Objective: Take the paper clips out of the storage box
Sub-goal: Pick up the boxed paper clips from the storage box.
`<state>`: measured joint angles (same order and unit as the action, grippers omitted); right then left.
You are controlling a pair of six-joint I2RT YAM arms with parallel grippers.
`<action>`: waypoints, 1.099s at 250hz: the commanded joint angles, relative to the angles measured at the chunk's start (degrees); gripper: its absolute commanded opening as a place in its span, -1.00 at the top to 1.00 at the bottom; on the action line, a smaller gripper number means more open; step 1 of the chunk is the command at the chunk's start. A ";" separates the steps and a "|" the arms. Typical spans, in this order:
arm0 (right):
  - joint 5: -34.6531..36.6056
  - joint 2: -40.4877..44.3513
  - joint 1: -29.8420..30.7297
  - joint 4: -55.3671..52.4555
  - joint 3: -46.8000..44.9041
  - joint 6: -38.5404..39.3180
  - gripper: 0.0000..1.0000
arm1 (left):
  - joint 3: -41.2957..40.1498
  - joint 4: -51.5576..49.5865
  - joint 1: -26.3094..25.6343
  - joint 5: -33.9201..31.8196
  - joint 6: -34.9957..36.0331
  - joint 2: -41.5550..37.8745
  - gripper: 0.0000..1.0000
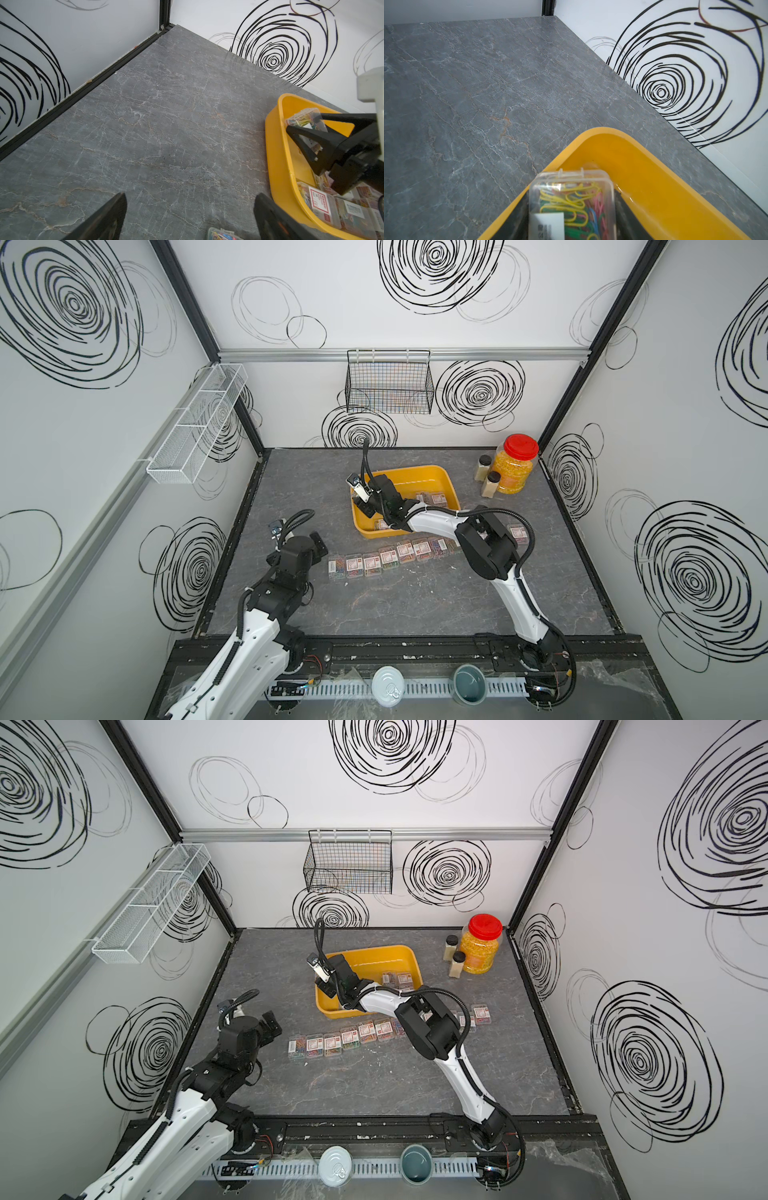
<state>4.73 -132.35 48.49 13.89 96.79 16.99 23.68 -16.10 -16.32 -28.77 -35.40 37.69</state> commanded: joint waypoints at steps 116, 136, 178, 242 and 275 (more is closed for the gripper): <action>3.63 2.07 0.99 -1.50 4.01 -0.74 0.27 | 0.08 1.55 0.61 -0.35 -0.64 -1.06 -0.98; 1.57 1.59 1.05 -2.72 4.52 -0.11 0.25 | -0.02 1.58 0.66 -0.19 -0.53 -1.25 -0.98; 4.92 -4.30 0.91 -11.50 15.00 0.05 0.37 | -0.13 1.58 0.62 0.17 -0.46 -1.89 -0.98; 4.86 1.02 0.77 -9.11 11.30 -2.37 0.38 | -0.45 1.16 0.60 0.23 -0.46 -3.36 -0.98; -0.79 5.67 0.18 -5.80 4.73 -3.80 0.36 | -0.73 0.70 0.76 0.39 -0.52 -4.64 -0.98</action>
<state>8.14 -133.43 49.06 4.10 106.04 14.90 23.66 -16.21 -16.16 -28.47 -35.42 34.37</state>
